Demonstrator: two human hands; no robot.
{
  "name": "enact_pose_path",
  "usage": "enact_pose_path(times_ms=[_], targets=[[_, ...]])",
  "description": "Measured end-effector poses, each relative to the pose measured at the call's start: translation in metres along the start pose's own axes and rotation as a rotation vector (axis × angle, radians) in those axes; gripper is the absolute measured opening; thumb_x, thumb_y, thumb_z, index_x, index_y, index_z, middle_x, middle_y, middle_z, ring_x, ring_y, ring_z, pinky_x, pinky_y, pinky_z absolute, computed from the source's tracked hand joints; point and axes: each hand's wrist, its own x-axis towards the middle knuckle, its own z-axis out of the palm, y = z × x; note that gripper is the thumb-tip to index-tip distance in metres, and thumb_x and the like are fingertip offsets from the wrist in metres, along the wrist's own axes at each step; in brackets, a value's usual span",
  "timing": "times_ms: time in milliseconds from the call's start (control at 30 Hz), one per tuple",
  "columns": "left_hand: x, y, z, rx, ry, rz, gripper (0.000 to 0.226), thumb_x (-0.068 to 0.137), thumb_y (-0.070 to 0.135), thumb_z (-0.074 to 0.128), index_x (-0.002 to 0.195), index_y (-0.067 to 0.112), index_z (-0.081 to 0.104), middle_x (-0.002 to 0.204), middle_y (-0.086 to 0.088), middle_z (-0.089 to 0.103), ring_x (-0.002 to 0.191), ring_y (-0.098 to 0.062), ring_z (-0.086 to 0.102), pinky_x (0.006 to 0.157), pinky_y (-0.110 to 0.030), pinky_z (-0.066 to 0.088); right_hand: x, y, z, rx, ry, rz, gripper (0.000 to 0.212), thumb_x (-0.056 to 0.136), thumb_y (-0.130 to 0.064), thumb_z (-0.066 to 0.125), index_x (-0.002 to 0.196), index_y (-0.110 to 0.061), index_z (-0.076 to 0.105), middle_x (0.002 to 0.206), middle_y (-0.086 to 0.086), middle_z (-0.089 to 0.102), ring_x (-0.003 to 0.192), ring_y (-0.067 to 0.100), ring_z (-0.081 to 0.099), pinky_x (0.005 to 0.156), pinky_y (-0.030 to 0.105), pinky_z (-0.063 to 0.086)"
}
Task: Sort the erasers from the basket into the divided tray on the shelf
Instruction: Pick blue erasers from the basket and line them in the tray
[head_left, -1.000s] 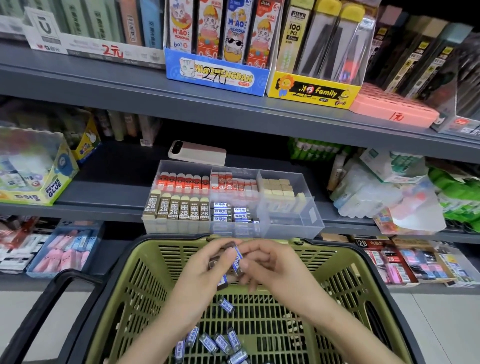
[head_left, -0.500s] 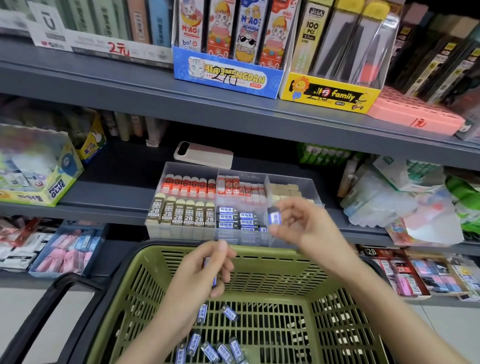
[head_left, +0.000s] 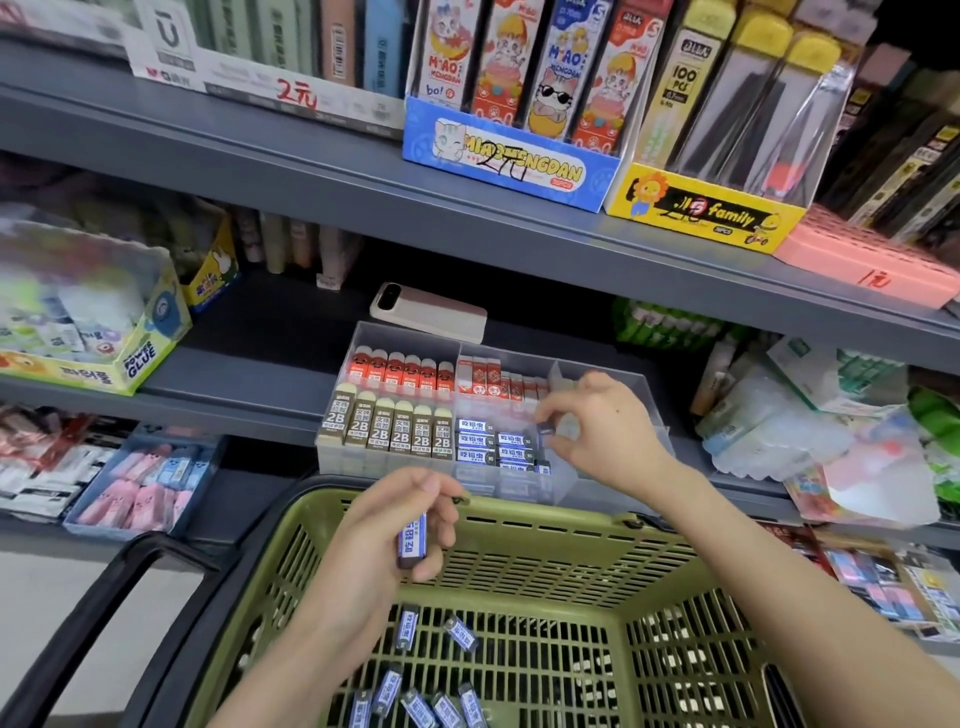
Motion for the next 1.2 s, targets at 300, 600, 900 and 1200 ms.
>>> enact_pose_path(times_ms=[300,600,900,1200], targets=[[-0.002,0.004,0.000,-0.016,-0.019,0.009,0.026,0.071,0.028,0.062,0.083,0.007,0.070,0.070,-0.004,0.057,0.059,-0.009,0.050,0.043,-0.020,0.030,0.009,-0.007,-0.002,-0.185,-0.130,-0.050,0.018,0.077,-0.029,0.070,0.094,-0.029,0.074,0.080,-0.006,0.056,0.093,0.019,0.055,0.076,0.028,0.037],[-0.002,0.004,-0.003,-0.032,-0.025,0.012,0.024,0.071,0.024,0.061,0.083,0.005,0.069,0.071,-0.005,0.056,0.060,-0.011,0.050,0.043,-0.020,0.031,0.021,-0.011,-0.004,-0.275,-0.194,-0.052,0.021,0.082,-0.023,0.059,0.095,-0.034,0.072,0.092,-0.004,0.067,0.099,0.017,0.055,0.088,0.028,0.028],[-0.002,0.004,-0.002,-0.027,-0.003,0.002,0.023,0.070,0.023,0.060,0.082,0.005,0.069,0.069,-0.005,0.056,0.058,-0.010,0.049,0.042,-0.020,0.028,0.004,-0.009,-0.018,0.158,-0.042,0.098,0.010,0.081,-0.026,0.069,0.090,-0.028,0.075,0.086,-0.011,0.071,0.080,0.009,0.044,0.074,0.025,0.029],[-0.003,0.005,-0.002,-0.042,0.002,-0.013,0.022,0.068,0.024,0.061,0.080,0.008,0.071,0.068,-0.005,0.056,0.059,-0.010,0.049,0.043,-0.021,0.028,0.018,-0.024,-0.015,0.234,-0.314,0.114,0.015,0.087,-0.022,0.064,0.095,-0.029,0.073,0.093,-0.016,0.068,0.067,-0.008,0.049,0.058,-0.008,0.027]])
